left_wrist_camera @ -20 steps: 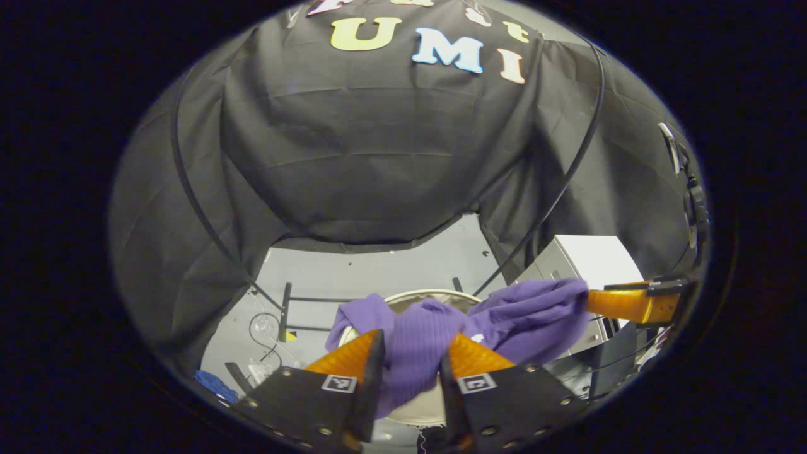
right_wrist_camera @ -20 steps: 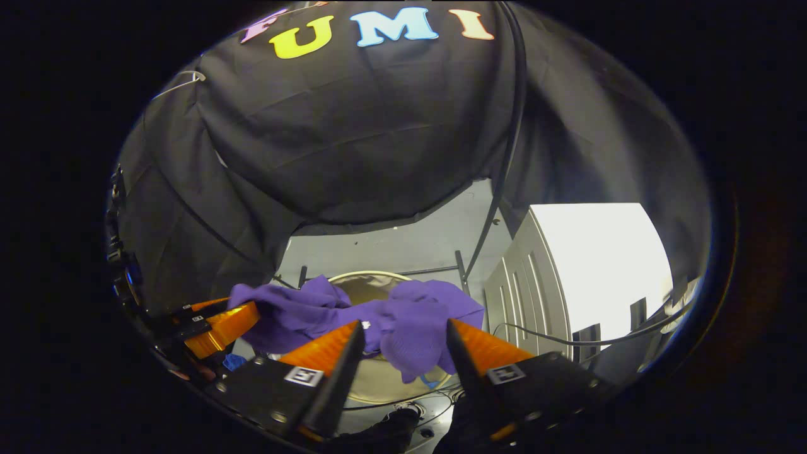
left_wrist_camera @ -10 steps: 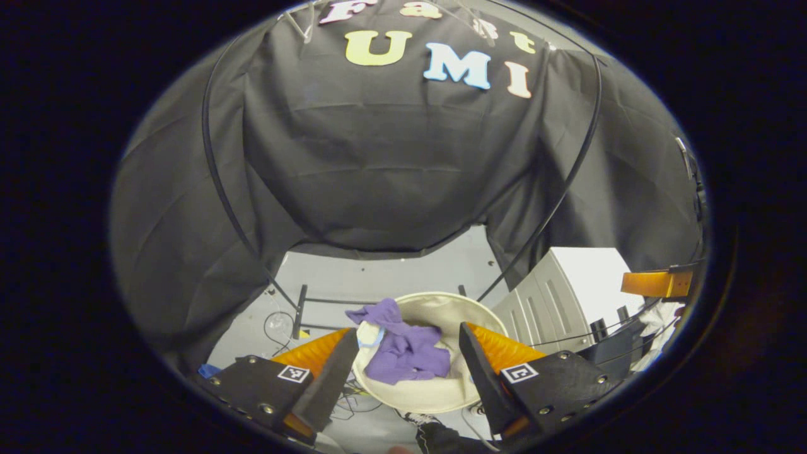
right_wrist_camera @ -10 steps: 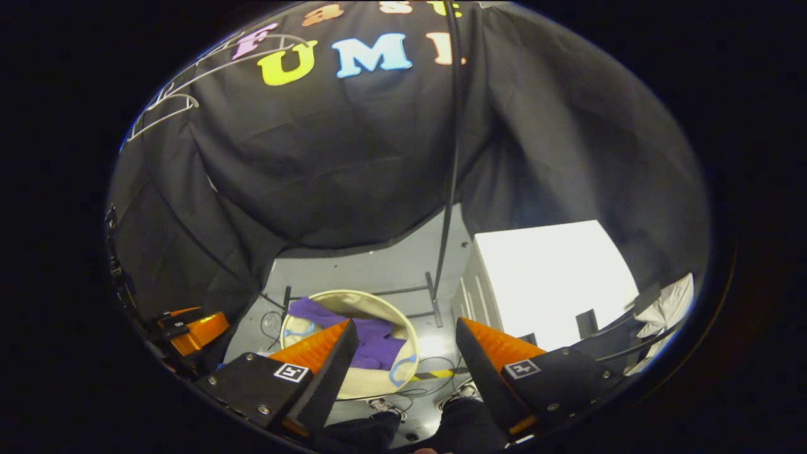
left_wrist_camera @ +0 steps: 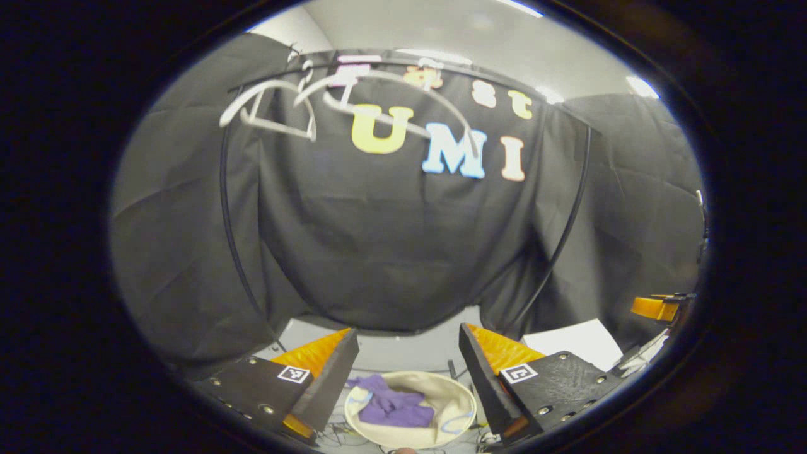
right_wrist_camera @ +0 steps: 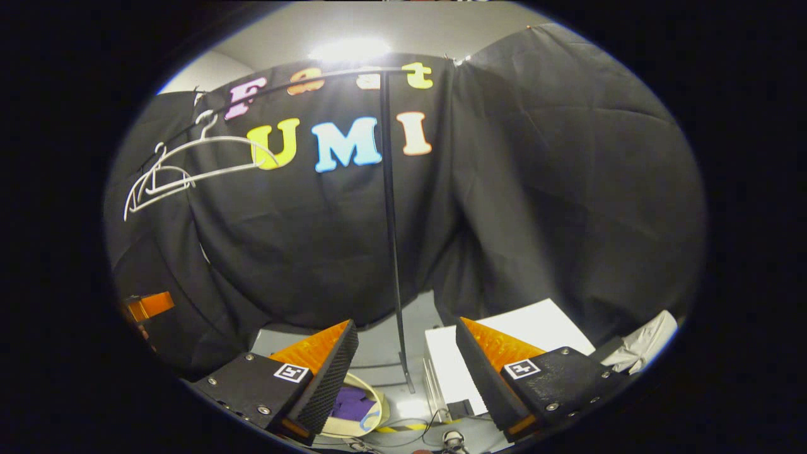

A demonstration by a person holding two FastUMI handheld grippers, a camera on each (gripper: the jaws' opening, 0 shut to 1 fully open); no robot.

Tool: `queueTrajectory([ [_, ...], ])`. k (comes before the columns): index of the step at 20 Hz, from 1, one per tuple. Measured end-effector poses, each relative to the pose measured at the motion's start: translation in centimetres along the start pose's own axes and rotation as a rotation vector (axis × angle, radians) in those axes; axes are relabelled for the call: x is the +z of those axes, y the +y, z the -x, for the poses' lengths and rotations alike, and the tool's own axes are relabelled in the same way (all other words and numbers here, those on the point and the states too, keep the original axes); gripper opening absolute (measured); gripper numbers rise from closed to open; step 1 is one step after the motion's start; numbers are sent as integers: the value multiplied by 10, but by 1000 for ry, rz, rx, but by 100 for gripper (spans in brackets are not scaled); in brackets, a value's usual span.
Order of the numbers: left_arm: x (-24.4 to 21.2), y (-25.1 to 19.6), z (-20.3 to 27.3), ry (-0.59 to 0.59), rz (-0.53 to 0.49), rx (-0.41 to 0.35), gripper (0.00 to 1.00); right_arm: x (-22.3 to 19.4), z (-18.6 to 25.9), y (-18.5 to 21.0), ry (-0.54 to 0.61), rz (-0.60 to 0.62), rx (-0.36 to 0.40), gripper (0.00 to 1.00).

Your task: Grasp the clothes on the hanger with both hands and then place them into the laundry hamper below.

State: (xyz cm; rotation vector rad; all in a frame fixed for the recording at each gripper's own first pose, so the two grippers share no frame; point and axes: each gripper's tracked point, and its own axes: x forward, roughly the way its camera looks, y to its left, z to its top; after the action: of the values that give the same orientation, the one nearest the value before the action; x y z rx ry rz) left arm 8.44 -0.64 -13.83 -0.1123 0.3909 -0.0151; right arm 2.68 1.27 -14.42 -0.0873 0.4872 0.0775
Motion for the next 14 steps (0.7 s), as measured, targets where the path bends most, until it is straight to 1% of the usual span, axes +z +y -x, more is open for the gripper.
queueTrajectory([
  [2, 45, -9, 18, -95, 8, 35, 95, 42, 8, -19, -109, 27, 18, 96],
  [3, 68, -17, 27, -145, 19, 42, 95, 63, 12, -29, -163, 31, 27, 93],
  [4, 88, -24, 39, -198, 26, 44, 95, 84, 19, -38, -218, 27, 37, 93],
  [5, 109, -31, 49, -250, 27, 42, 95, 103, 26, -47, -273, 23, 49, 96],
  [6, 126, -37, 64, -302, 22, 39, 95, 120, 33, -56, -319, 23, 57, 92],
  [7, 143, -41, 74, -346, 17, 38, 95, 130, 39, -68, -356, 27, 57, 92],
  [8, 153, -47, 83, -378, 14, 36, 94, 141, 44, -81, -383, 29, 53, 96],
  [10, 160, -72, 86, -387, -6, -6, 93, 163, 55, -102, -454, 12, 63, 96],
  [11, 157, -81, 90, -383, -20, -11, 93, 161, 44, -111, -474, 8, 77, 92],
  [12, 153, -87, 100, -388, -31, 15, 92, 166, 52, -114, -478, 9, 85, 95],
  [13, 149, -93, 108, -395, -33, 47, 92, 160, 46, -118, -464, 16, 102, 92],
  [14, 140, -104, 119, -394, -20, 61, 91, 151, 39, -118, -443, 19, 128, 96],
])
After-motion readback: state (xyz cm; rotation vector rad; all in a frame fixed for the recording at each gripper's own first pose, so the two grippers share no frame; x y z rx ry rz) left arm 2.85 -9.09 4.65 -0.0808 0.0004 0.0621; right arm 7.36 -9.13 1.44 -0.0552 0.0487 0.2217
